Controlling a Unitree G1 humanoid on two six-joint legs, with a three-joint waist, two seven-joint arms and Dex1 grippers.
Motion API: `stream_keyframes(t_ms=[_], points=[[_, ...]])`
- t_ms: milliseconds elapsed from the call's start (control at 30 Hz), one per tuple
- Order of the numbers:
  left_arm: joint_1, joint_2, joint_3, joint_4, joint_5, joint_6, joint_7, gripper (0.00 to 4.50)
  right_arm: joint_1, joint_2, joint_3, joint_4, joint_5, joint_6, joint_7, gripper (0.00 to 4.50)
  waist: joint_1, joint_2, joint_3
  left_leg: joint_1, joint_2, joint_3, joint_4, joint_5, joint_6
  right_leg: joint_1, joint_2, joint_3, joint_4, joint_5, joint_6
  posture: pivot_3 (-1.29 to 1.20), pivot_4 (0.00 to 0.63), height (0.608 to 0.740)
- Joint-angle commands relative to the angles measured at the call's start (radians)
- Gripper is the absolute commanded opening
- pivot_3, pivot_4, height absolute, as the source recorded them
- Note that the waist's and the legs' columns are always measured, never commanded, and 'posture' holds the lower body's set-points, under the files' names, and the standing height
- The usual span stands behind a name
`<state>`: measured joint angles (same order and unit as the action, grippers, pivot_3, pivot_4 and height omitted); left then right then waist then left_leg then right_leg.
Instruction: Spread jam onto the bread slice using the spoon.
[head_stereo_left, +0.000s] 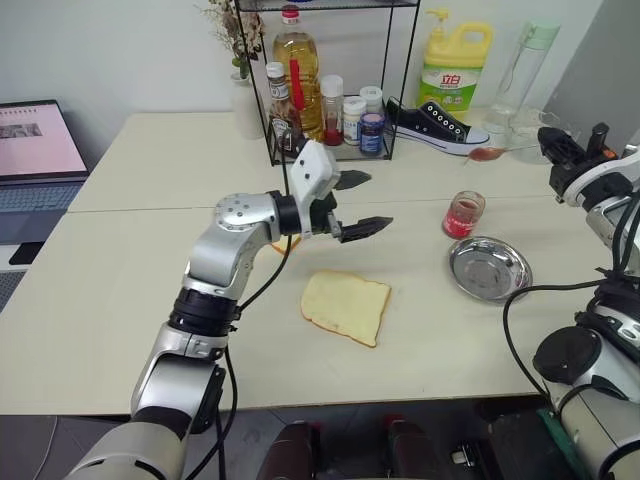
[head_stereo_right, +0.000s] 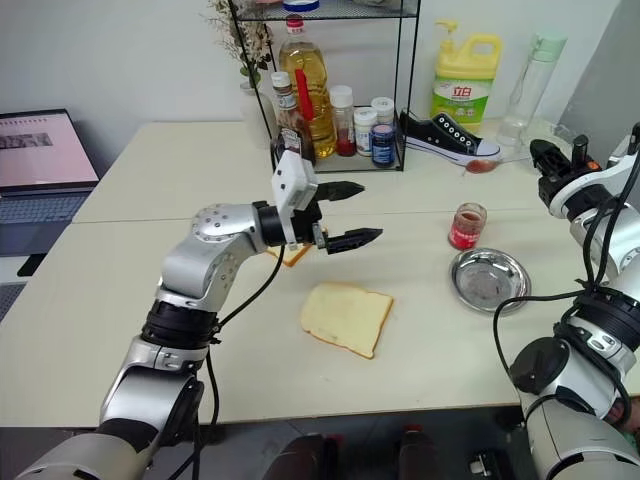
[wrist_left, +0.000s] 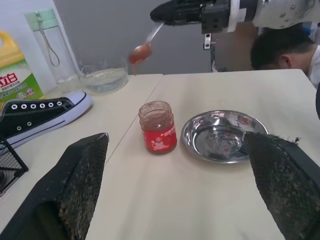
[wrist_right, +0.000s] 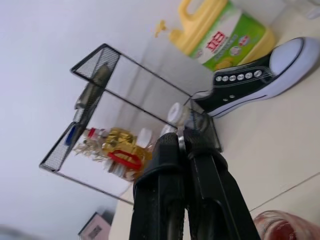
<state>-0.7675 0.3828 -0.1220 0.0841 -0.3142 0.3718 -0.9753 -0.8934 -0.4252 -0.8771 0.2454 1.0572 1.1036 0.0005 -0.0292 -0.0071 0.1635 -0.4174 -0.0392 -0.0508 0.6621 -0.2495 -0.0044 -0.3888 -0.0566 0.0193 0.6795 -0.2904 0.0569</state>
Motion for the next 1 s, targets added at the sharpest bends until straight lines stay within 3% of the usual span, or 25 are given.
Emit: stream_keyframes(t_ms=[33,367,667,900,1000], points=[[0.049,0.051,0.038,-0.095,-0.04,0.037,-0.017,4.5,0.007,0.013,0.024,-0.096,0.114,0.043,-0.02,0.05,-0.002,0.0,0.0,0.0,0.0,0.0,0.0,0.0,0.0,0.0,0.0,0.0,0.0,0.0,0.0,0.0,0.15,0.74],[0.353,0.259,0.155,-0.381,-0.154,0.205,-0.016,4.5,0.137,0.082,0.181,-0.264,0.322,0.121,-0.074,0.05,-0.002,0.0,0.0,0.0,0.001,-0.001,0.0,0.0,0.0,0.0,0.0,0.0,0.0,0.0,0.0,0.0,0.15,0.74],[0.57,0.34,0.27,-0.564,-0.248,0.313,0.048,4.5,0.278,0.193,0.366,-0.411,0.461,0.062,-0.192,0.05,-0.001,0.0,0.0,0.0,0.001,-0.002,0.0,0.0,0.0,0.0,0.0,0.0,0.0,0.0,0.0,0.0,0.15,0.74],[0.689,0.362,0.282,-0.641,-0.258,0.298,0.068,4.5,0.344,0.185,0.525,-0.479,0.417,0.026,-0.162,0.05,0.001,0.001,0.0,0.0,0.001,-0.002,0.0,0.0,0.0,0.0,0.0,0.0,0.0,0.0,0.0,0.0,0.15,0.74],[0.724,0.357,0.287,-0.655,-0.255,0.294,0.082,4.5,0.367,0.16,0.632,-0.522,0.323,0.021,-0.097,0.05,0.0,0.001,0.0,0.0,0.0,-0.002,0.0,0.0,0.0,0.0,0.0,-0.001,0.0,0.0,0.0,0.0,0.15,0.74]])
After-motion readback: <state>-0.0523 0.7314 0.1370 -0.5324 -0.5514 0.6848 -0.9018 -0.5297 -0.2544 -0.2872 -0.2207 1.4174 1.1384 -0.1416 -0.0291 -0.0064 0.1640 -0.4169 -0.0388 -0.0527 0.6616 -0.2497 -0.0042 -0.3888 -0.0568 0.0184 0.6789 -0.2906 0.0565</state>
